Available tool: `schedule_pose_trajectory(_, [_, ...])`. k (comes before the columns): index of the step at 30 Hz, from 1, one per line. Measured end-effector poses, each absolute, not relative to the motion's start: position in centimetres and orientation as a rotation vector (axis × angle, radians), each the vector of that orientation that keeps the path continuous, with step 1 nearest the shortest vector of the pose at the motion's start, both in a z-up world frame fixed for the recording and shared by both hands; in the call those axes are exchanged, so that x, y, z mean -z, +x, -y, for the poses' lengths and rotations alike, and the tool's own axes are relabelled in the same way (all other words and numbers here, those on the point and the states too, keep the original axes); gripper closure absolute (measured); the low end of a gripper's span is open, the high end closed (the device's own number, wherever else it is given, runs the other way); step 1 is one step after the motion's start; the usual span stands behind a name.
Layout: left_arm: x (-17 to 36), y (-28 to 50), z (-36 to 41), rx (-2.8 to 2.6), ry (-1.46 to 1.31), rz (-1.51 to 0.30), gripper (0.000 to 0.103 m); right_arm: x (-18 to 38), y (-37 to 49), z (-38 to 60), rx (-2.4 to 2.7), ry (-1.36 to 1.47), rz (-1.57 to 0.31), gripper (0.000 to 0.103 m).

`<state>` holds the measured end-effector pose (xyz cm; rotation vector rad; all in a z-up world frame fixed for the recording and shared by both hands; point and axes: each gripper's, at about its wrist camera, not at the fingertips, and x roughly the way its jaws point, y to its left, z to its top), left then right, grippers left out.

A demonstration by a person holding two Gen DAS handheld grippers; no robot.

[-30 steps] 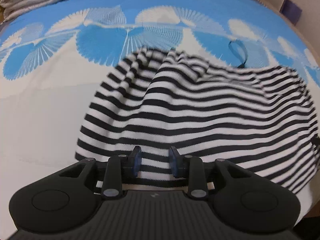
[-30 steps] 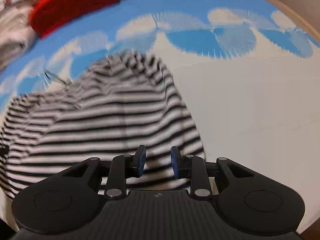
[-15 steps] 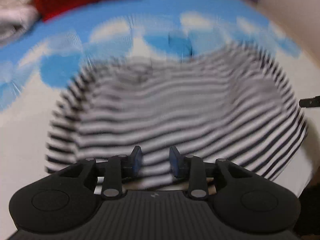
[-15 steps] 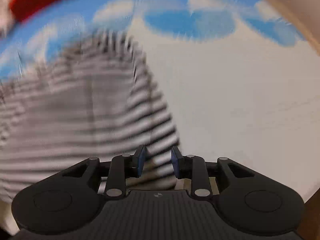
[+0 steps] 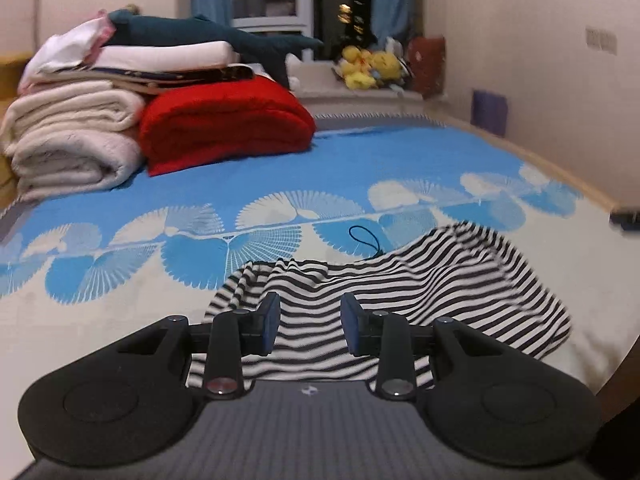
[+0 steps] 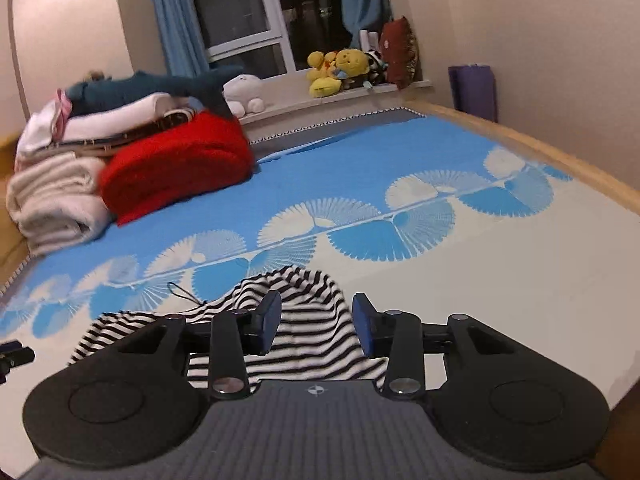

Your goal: Fold small clothes

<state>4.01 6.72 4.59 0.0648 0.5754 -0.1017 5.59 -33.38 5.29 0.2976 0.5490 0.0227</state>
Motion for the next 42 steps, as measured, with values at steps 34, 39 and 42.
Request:
schedule_pose_trajectory(34, [2.7, 4.3, -14.7, -0.028, -0.411, -0.794, 0.088, -5.9, 8.3, 31.4, -0.004, 0.101, -0.47, 0.061])
schedule_pose_trajectory(39, [4.5, 3.9, -17.4, -0.08, -0.613, -0.848, 0.072, -5.2, 9.3, 33.1, -0.003, 0.096, -0.468, 0.061])
schedule_pose_trajectory(42, [5.7, 3.9, -19.0, -0.109, -0.738, -0.89, 0.062, -4.5, 10.1, 34.2, 0.017, 0.229, -0.534, 0.062])
